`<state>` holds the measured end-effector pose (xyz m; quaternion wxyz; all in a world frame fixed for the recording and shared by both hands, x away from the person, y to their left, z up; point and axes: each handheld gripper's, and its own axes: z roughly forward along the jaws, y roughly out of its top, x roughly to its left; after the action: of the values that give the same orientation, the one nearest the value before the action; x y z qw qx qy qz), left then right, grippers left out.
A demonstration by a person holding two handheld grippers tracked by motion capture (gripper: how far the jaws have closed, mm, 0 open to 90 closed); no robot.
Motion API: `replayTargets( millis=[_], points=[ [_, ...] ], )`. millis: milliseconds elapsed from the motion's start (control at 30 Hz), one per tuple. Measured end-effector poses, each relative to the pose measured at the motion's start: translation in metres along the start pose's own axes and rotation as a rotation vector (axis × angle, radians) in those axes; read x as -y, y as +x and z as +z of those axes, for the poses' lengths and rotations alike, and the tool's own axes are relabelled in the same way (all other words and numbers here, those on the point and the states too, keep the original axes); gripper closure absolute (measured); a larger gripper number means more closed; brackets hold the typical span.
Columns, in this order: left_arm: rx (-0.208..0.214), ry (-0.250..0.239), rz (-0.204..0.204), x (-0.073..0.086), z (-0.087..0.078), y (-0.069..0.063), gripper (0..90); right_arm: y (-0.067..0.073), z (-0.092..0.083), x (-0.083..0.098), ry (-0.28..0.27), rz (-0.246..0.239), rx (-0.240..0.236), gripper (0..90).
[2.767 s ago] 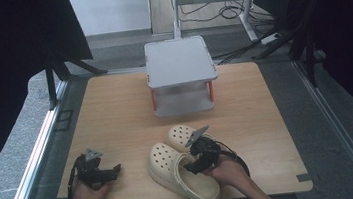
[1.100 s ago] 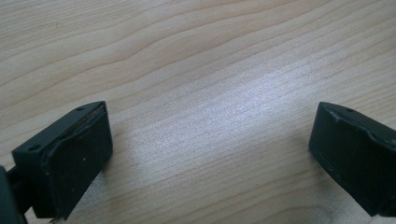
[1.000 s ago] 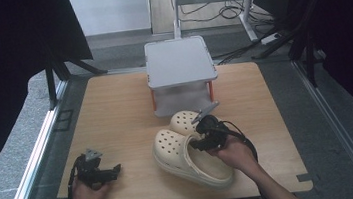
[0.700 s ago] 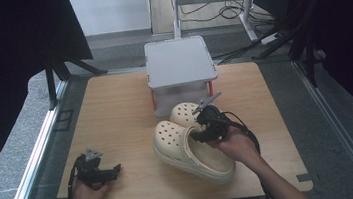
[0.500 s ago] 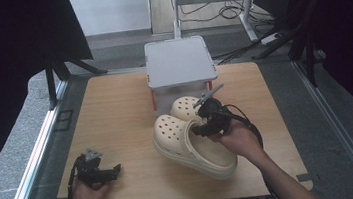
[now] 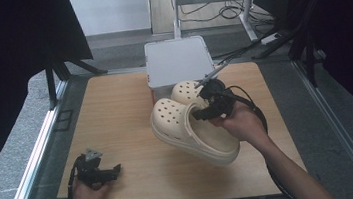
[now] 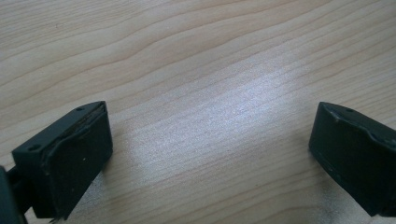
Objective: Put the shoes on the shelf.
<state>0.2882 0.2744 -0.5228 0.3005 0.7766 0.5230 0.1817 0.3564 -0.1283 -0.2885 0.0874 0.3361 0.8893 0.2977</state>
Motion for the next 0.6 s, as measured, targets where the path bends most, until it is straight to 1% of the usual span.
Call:
replayTargets(
  millis=[100,267,400,600],
  points=[
    [0.002,0.001,0.0,0.0,0.0,0.0,0.0,-0.002,-0.005,-0.008,-0.005,0.007,0.009,65.6],
    [0.007,0.008,0.002,0.0,-0.001,0.0,0.0,-0.007,-0.009,-0.024,-0.016,0.019,0.039,65.6],
    [0.007,0.007,0.001,0.0,-0.001,0.0,0.0,-0.012,-0.006,-0.039,-0.017,0.046,0.062,65.7],
    [0.006,0.007,0.001,0.0,-0.001,0.0,0.0,-0.018,0.003,-0.059,-0.005,0.073,0.125,65.7]
  ],
)
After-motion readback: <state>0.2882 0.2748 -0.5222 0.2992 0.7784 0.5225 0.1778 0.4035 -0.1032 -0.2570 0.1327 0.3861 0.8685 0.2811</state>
